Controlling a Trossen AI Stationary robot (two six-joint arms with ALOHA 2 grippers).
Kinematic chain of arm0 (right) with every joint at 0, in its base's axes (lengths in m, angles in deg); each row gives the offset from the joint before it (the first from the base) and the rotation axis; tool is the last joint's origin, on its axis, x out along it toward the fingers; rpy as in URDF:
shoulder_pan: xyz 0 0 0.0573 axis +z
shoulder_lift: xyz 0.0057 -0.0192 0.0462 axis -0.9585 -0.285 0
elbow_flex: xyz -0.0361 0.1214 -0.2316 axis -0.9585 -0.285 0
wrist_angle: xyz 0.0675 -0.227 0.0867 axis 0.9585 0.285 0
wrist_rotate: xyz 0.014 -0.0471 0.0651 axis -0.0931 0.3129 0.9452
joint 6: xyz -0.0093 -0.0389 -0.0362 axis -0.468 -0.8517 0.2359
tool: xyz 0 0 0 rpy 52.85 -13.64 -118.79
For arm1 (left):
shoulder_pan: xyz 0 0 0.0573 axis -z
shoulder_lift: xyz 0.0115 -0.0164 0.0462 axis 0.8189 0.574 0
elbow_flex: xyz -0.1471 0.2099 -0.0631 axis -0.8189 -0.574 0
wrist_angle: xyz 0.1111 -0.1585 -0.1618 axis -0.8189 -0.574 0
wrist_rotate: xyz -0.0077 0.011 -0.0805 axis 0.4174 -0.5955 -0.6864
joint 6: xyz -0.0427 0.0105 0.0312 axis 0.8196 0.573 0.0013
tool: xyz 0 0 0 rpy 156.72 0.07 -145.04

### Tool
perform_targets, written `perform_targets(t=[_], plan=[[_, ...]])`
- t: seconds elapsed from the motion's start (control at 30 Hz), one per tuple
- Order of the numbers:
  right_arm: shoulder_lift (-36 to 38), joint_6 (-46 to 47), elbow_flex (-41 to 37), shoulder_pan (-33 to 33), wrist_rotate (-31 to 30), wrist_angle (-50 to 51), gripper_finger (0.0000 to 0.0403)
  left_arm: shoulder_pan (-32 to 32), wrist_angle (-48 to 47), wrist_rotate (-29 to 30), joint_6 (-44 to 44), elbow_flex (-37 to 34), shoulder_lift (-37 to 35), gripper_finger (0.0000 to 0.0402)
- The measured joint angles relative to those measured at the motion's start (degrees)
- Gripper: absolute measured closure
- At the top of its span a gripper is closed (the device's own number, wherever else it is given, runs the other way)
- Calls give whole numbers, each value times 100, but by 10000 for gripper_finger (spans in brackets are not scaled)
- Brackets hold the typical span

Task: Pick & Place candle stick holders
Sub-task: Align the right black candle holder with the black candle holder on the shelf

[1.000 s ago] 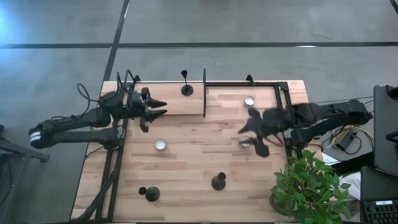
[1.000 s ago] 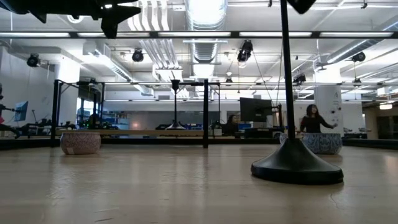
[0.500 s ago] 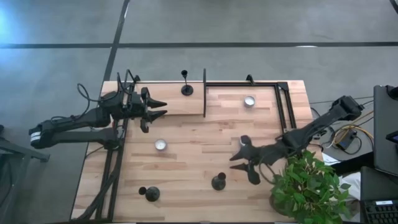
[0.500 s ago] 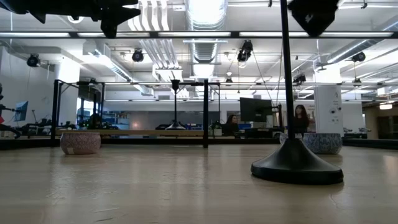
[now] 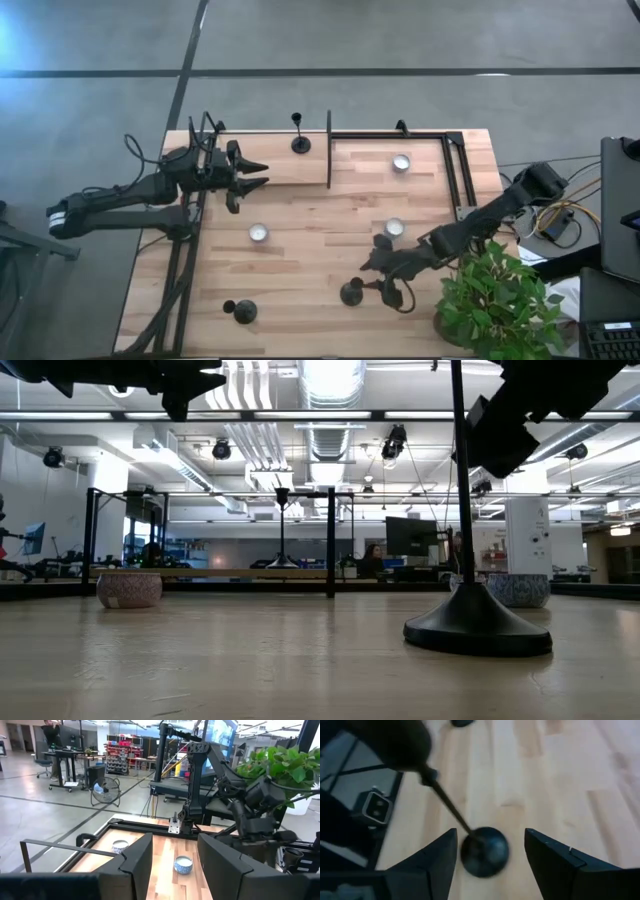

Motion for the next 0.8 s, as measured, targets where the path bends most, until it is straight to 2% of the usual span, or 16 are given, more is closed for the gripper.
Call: perform_targets(t=[0.23, 0.47, 0.63, 0.8], plan=[[-451, 124, 64, 9, 325, -624, 181, -2, -15, 40, -22, 0, -8, 239], [-593, 77, 319, 7, 305, -612, 220, -2, -88, 103, -126, 0, -11, 239], [-613, 24, 364, 1, 301, -619, 279, -2, -117, 106, -140, 0, -11, 239], [-560, -87, 365, -31, 238, -610, 375, -2, -129, 116, -124, 0, -11, 239]])
